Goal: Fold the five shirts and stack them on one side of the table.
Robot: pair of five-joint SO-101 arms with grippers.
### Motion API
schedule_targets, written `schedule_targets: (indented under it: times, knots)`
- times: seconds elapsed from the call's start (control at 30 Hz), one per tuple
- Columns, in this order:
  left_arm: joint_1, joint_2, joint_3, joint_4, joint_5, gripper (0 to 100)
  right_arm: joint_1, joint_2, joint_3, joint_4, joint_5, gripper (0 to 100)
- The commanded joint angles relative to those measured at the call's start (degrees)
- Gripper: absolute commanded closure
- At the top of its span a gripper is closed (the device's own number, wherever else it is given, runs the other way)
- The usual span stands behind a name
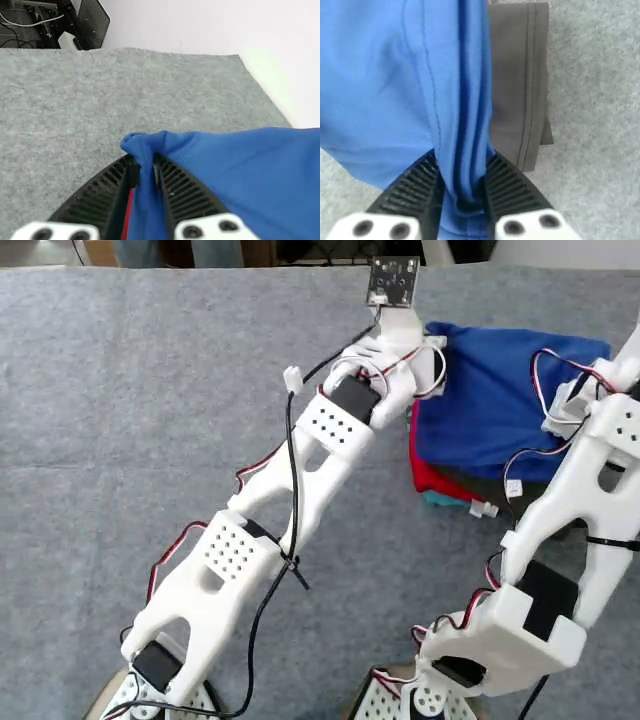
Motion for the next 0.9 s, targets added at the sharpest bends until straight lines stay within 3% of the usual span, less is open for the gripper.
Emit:
schedule_targets:
  times: [0.0, 0.3, 0.77, 0.87]
  knots:
    - [-0.8, -0.8, 1.5, -3.3, 0.3, 97, 2.7, -2.5, 3.4, -5.4, 0.5, 98.4]
    - [-0.8, 1.8, 2.2, -4.0, 0.3, 97, 2.8, -2.5, 10.2, -14.5, 0.4, 98.4]
    - [-0.5, 7.4, -4.3, -3.6, 0.3, 97, 2.9, -2.4, 10.6, -15.4, 0.5, 98.2]
    - [-0.6, 7.3, -4.3, -3.4, 0.3, 97, 2.9, -2.4, 10.6, -15.4, 0.5, 91.7]
